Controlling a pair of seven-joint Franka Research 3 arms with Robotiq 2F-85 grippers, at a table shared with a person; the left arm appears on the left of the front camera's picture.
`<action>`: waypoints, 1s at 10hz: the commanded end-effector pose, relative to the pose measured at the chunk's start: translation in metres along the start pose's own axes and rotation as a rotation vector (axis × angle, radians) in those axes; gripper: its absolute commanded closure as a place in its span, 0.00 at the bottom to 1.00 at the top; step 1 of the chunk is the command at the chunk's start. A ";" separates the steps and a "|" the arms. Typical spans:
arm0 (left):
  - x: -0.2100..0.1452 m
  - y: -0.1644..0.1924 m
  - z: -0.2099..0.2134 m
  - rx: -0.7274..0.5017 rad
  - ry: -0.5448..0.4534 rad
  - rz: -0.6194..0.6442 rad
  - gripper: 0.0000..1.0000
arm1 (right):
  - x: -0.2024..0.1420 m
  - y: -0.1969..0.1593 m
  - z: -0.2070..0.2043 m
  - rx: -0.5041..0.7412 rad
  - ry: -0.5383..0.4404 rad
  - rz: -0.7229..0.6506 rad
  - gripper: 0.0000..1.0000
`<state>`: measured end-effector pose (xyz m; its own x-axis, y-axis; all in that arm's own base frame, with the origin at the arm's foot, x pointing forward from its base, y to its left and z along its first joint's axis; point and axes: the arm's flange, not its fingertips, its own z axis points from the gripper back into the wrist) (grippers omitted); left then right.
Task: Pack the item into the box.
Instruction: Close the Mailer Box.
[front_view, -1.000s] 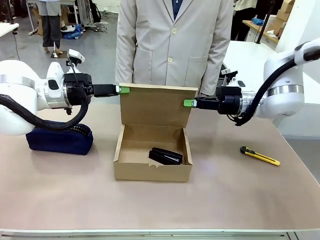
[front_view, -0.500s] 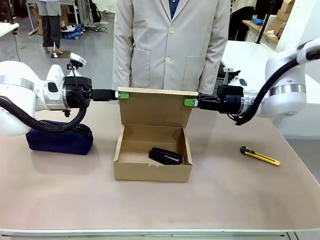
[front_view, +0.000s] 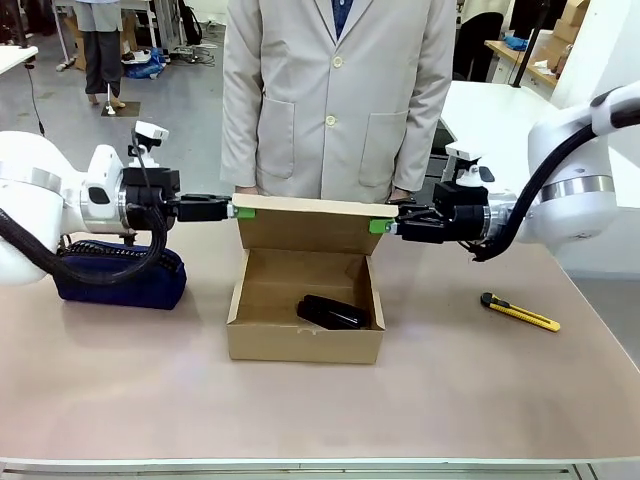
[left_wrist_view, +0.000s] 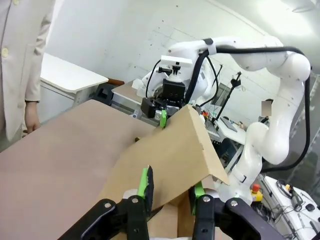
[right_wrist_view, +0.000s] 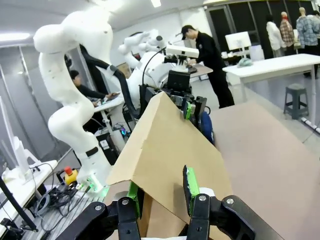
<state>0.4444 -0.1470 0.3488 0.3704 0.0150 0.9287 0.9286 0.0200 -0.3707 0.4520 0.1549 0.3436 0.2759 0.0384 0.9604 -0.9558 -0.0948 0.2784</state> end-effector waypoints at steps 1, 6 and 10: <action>-0.011 -0.010 0.008 0.002 0.027 -0.039 0.60 | -0.012 0.010 -0.004 0.002 0.018 0.028 0.56; -0.018 -0.015 0.014 -0.002 0.047 -0.003 0.02 | -0.021 0.012 -0.002 0.029 0.080 -0.007 0.07; -0.019 -0.022 0.029 0.015 0.086 -0.015 0.00 | -0.019 0.012 0.009 0.010 0.133 -0.028 0.00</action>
<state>0.4265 -0.1312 0.3332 0.3638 -0.0468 0.9303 0.9315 0.0201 -0.3632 0.4358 0.1511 0.3225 0.2871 0.1301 0.9490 -0.9458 -0.1185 0.3024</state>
